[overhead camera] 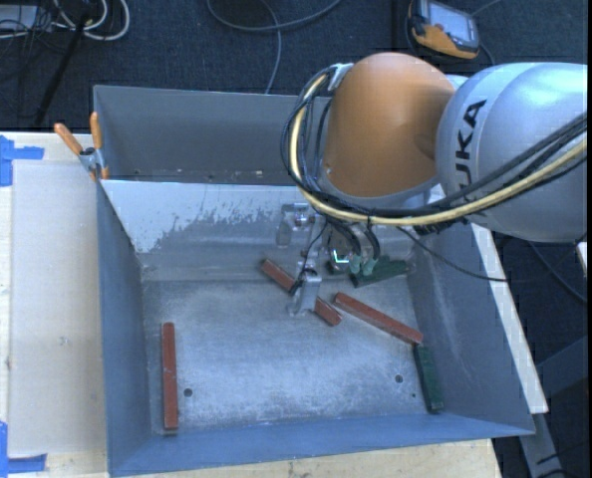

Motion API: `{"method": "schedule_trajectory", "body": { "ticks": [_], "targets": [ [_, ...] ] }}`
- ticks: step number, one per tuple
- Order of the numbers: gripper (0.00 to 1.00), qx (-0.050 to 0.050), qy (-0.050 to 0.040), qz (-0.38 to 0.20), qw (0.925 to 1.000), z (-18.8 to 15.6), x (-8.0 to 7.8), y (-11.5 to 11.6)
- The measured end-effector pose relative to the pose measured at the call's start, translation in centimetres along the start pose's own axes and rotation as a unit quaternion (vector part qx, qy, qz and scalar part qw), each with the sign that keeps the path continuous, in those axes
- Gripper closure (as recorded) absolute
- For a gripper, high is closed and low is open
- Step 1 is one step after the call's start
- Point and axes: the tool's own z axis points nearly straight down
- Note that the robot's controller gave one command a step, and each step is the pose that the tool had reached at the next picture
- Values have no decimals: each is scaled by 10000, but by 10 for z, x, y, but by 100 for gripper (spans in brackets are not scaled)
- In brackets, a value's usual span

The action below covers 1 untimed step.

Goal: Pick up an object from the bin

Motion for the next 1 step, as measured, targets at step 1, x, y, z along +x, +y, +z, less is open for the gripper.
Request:
{"method": "schedule_trajectory", "body": {
  "ticks": [1],
  "targets": [
    [0, 13, -6, -703, 9975, 99, -21, -86]
  ]
}}
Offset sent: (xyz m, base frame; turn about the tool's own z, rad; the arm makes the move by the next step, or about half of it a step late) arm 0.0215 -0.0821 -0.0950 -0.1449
